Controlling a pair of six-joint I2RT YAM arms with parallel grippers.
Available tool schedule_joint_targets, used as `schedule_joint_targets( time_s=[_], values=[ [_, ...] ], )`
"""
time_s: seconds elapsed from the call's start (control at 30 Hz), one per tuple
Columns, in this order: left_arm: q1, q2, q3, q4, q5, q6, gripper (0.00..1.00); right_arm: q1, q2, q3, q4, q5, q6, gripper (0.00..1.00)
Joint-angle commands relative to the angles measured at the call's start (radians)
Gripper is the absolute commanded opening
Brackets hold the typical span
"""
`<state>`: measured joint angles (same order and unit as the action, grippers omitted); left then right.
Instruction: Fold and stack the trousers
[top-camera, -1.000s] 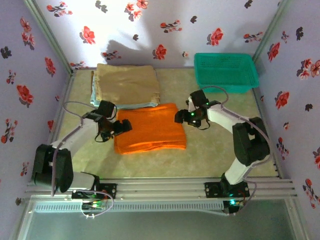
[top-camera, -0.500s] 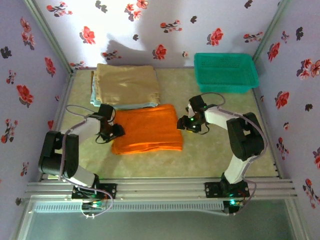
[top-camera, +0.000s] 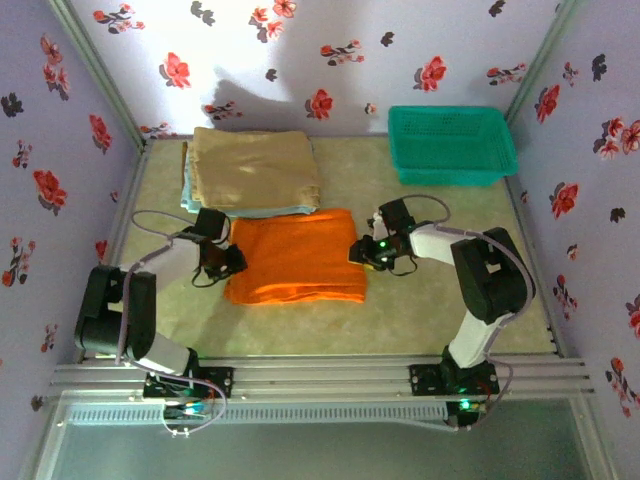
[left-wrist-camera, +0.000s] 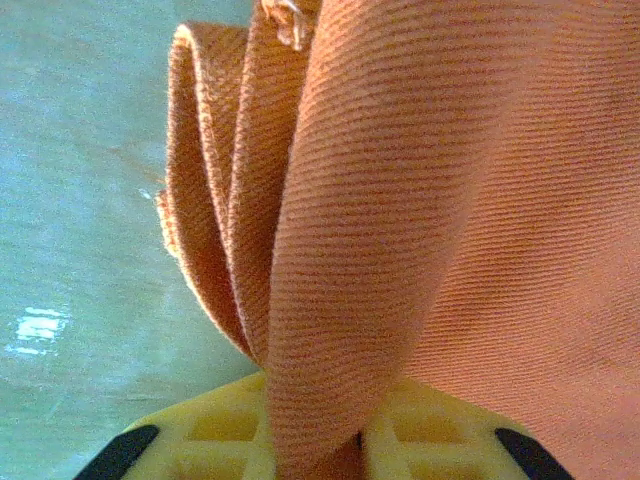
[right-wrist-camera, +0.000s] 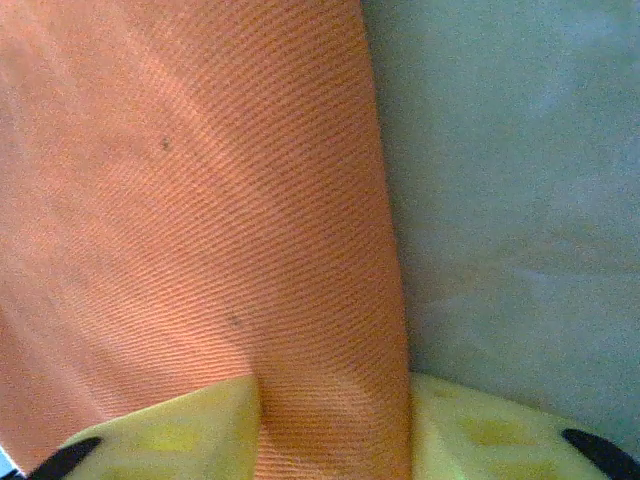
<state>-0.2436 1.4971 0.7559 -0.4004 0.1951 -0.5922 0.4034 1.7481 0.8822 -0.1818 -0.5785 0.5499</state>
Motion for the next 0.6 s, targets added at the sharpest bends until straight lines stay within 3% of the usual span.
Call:
schedule_joint_targets(
  time_s=[0.0, 0.1, 0.17, 0.33, 0.57],
  values=[
    [-0.005, -0.007, -0.026, 0.000, 0.015, 0.014, 0.14, 0.029, 0.034, -0.033, 0.054, -0.143, 0.041, 0.34],
    [-0.004, -0.026, -0.020, -0.023, 0.022, 0.014, 0.02, 0.029, 0.013, -0.046, 0.071, -0.151, 0.064, 0.13],
    [-0.004, -0.056, -0.013, -0.055, 0.021, 0.012, 0.00, 0.029, -0.021, -0.047, 0.049, -0.125, 0.065, 0.01],
    [-0.020, -0.224, -0.007, -0.175, -0.013, -0.021, 0.00, 0.029, -0.139, -0.078, 0.032, -0.062, 0.114, 0.00],
    [-0.120, -0.399, 0.062, -0.358, -0.033, -0.067, 0.00, 0.032, -0.330, -0.094, -0.095, 0.010, 0.120, 0.00]
  ],
)
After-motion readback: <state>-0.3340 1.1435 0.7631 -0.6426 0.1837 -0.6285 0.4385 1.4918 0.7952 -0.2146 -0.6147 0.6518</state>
